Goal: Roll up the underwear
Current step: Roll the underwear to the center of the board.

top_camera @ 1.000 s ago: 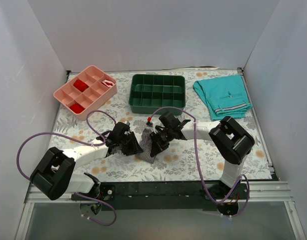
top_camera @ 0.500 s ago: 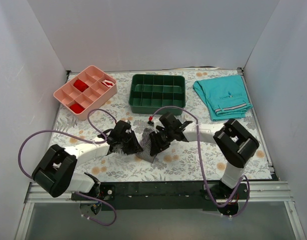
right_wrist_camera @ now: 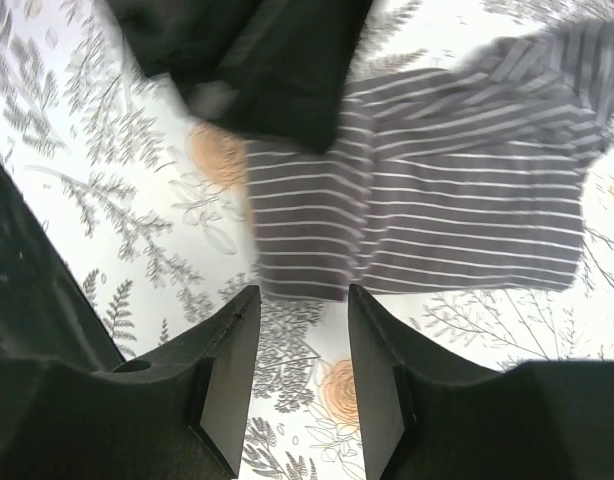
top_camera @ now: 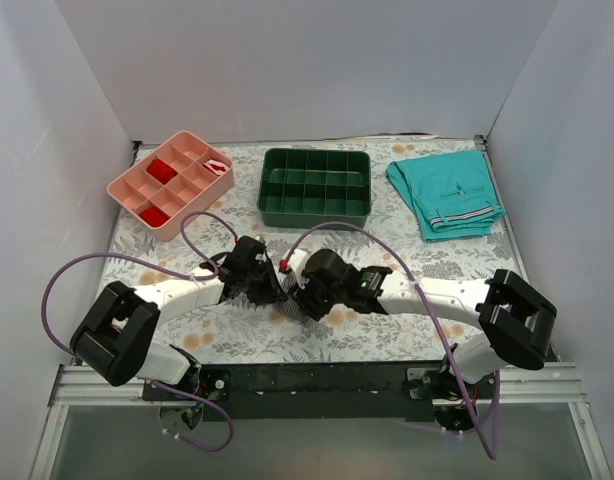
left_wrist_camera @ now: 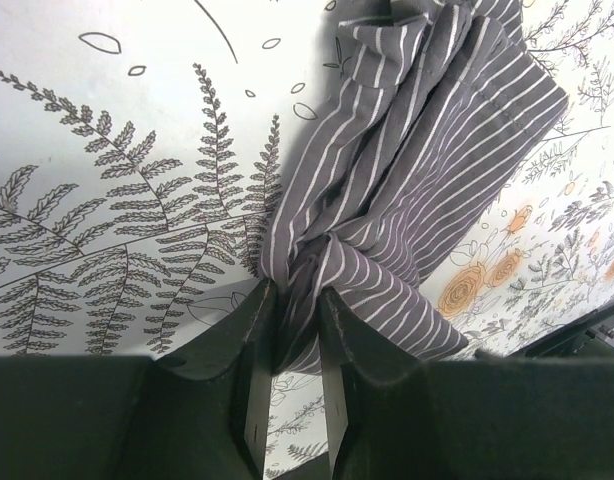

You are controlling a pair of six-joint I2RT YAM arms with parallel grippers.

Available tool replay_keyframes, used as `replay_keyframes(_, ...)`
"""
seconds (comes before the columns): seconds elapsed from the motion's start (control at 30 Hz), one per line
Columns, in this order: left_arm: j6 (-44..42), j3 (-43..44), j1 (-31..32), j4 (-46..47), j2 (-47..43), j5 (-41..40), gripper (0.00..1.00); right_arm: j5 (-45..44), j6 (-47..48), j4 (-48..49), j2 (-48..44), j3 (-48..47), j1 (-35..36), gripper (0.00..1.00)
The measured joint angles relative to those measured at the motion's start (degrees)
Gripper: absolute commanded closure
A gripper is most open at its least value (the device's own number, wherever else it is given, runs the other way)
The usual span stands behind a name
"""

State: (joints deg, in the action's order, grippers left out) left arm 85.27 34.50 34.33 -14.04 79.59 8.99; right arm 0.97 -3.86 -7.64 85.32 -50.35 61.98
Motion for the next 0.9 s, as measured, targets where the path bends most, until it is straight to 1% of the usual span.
replay_keyframes(0.03,-0.1,0.2,0.0,-0.2,0.1,0.0,0.9,-1.6,1.1,-0.1,0.1,0.0,1.8,0.47)
replay_keyframes(0.1,-0.5,0.6,0.0,-0.6,0.4,0.0,0.9,-4.5,2.9,0.0,0.4,0.0,4.5,0.44)
replay_keyframes(0.17,-0.8,0.9,0.0,-1.0,0.7,0.1,0.9,-7.2,4.5,0.2,0.8,0.1,6.3,0.4)
replay_keyframes(0.23,-1.1,1.2,0.0,-1.0,0.9,0.1,0.9,-9.2,5.9,1.0,0.9,0.6,7.3,0.37)
replay_keyframes(0.47,-1.5,1.3,0.0,-1.2,1.0,0.2,0.91,-12.6,9.9,3.7,1.0,2.5,9.5,0.37)
replay_keyframes(0.9,-1.7,1.3,-0.5,-1.0,1.3,1.1,0.93,-15.5,13.3,6.3,4.0,3.2,12.0,0.37)
